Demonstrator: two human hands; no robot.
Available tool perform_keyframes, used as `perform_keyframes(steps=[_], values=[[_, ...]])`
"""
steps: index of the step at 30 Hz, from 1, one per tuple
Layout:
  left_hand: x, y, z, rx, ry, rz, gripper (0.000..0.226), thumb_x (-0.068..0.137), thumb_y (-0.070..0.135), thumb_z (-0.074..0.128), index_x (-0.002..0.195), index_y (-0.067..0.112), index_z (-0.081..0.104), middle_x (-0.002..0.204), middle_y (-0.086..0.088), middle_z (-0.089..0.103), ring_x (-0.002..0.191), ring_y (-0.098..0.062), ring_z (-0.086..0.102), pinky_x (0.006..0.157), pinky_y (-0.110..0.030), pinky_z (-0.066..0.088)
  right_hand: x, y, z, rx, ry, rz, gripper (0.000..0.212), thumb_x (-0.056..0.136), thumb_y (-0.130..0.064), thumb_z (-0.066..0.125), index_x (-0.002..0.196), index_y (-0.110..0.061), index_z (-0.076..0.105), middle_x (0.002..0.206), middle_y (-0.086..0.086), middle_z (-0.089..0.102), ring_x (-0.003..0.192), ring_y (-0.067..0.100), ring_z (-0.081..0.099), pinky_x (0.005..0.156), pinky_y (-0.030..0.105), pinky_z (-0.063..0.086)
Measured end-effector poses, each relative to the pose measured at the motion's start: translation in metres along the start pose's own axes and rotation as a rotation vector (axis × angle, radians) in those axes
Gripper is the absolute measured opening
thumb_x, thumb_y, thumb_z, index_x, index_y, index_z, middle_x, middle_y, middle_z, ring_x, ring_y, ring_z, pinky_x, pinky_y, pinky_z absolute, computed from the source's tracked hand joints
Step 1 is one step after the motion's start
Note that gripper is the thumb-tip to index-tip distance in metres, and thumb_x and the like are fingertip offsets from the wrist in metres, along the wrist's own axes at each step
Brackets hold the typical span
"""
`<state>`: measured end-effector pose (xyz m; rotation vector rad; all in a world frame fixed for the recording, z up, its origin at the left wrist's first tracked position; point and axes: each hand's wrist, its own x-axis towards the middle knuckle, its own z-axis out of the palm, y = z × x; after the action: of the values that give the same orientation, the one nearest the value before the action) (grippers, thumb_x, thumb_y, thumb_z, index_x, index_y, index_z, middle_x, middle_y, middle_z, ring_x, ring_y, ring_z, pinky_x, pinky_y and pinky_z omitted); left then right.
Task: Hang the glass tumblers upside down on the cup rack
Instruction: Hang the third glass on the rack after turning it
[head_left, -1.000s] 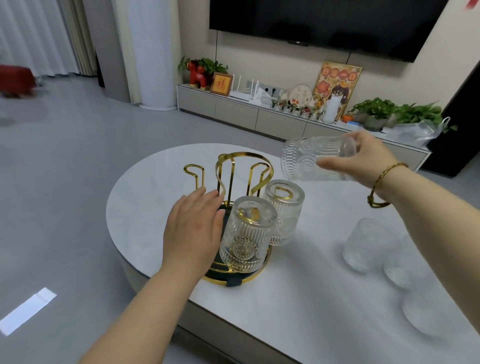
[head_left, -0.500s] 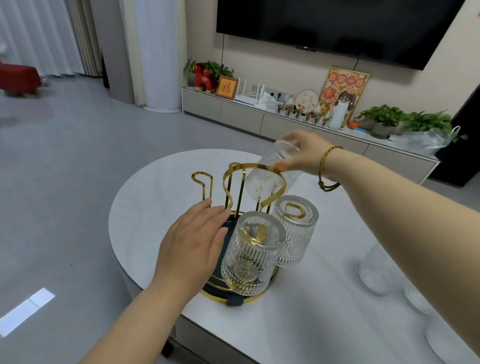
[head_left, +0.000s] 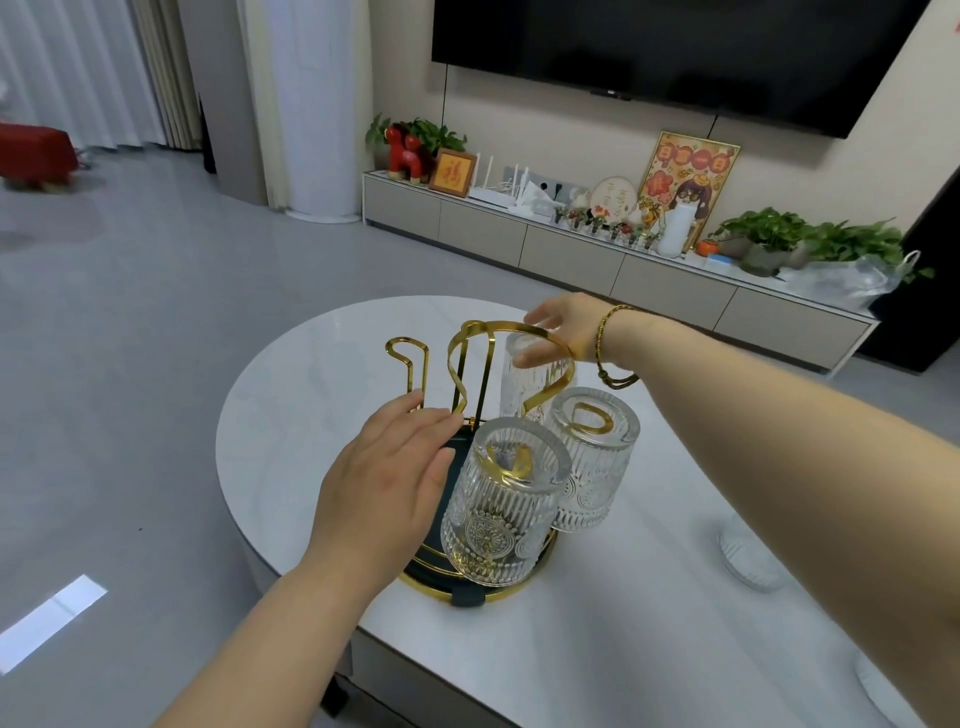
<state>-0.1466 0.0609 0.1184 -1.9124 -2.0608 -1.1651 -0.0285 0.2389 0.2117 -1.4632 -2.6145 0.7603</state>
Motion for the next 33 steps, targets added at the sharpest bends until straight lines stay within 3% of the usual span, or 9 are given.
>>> perform_keyframes(steps=[6,11,18,22,26,30,32,33], values=[[0.002,0.0,-0.002,-0.049,-0.038,-0.04,0.043,0.082,0.025,0.034,0.114,0.01,0.059,0.122,-0.009,0.062,0.126,-0.027,0.043,0.094,-0.033,0.029,-0.001,0.002,-0.003,0.179,0.082,-0.021,0.046,0.079,-0.034,0.057,0.119,-0.012,0.05,0.124,0.009,0.055,0.098,0.018,0.049,0.089,0.029,0.034],[0.001,0.0,-0.002,-0.064,-0.048,-0.063,0.031,0.092,0.021,0.041,0.119,0.013,0.055,0.129,-0.006,0.057,0.131,-0.022,0.036,0.099,-0.031,0.028,-0.01,0.01,-0.007,0.252,0.192,-0.028,0.033,0.085,-0.026,0.05,0.115,-0.012,0.053,0.119,0.011,0.057,0.105,0.023,0.051,0.101,0.041,0.039],[-0.006,0.007,-0.011,-0.115,-0.087,-0.12,0.034,0.093,0.021,0.039,0.126,0.02,0.047,0.145,0.003,0.037,0.138,-0.01,0.017,0.11,-0.036,0.024,-0.058,0.04,-0.014,0.293,0.323,0.002,0.028,0.088,-0.017,0.044,0.113,-0.01,0.054,0.1,0.005,0.057,0.092,0.017,0.053,0.083,0.027,0.044],[-0.032,0.018,-0.018,-0.169,0.01,-0.085,0.028,0.091,0.017,0.045,0.117,0.012,0.056,0.137,-0.006,0.048,0.127,-0.008,0.024,0.102,-0.033,0.024,-0.103,0.065,-0.007,0.342,0.36,0.055,0.026,0.087,-0.015,0.046,0.11,-0.009,0.055,0.105,0.01,0.061,0.094,0.02,0.056,0.086,0.03,0.046],[-0.064,0.042,-0.011,-0.174,0.039,0.035,0.032,0.082,0.023,0.044,0.1,0.007,0.066,0.114,-0.01,0.064,0.12,-0.015,0.044,0.097,-0.045,0.029,-0.149,0.088,0.014,0.408,0.402,0.087,0.022,0.084,-0.012,0.048,0.104,-0.01,0.058,0.102,0.01,0.062,0.091,0.022,0.057,0.086,0.029,0.046],[-0.094,0.069,0.018,-0.214,-0.075,0.094,0.022,0.077,0.014,0.054,0.093,0.01,0.068,0.105,-0.007,0.069,0.113,-0.022,0.055,0.095,-0.049,0.032,-0.187,0.115,0.049,0.453,0.428,0.145,0.019,0.082,-0.01,0.052,0.1,-0.009,0.06,0.097,0.002,0.058,0.088,0.013,0.053,0.075,0.012,0.041],[-0.104,0.077,0.037,-0.211,-0.158,0.105,0.021,0.078,0.012,0.056,0.095,0.011,0.068,0.108,-0.008,0.069,0.113,-0.028,0.055,0.093,-0.04,0.035,-0.199,0.132,0.069,0.468,0.465,0.198,0.021,0.082,-0.009,0.053,0.101,-0.008,0.06,0.095,0.001,0.057,0.085,0.011,0.051,0.064,0.006,0.04],[-0.107,0.08,0.048,-0.225,-0.203,0.091,0.021,0.082,0.012,0.055,0.099,0.012,0.066,0.114,-0.007,0.066,0.118,-0.025,0.053,0.095,-0.035,0.034,-0.204,0.14,0.079,0.482,0.493,0.232,0.021,0.081,-0.01,0.053,0.102,-0.008,0.059,0.096,0.001,0.057,0.085,0.011,0.051,0.064,0.01,0.04]])
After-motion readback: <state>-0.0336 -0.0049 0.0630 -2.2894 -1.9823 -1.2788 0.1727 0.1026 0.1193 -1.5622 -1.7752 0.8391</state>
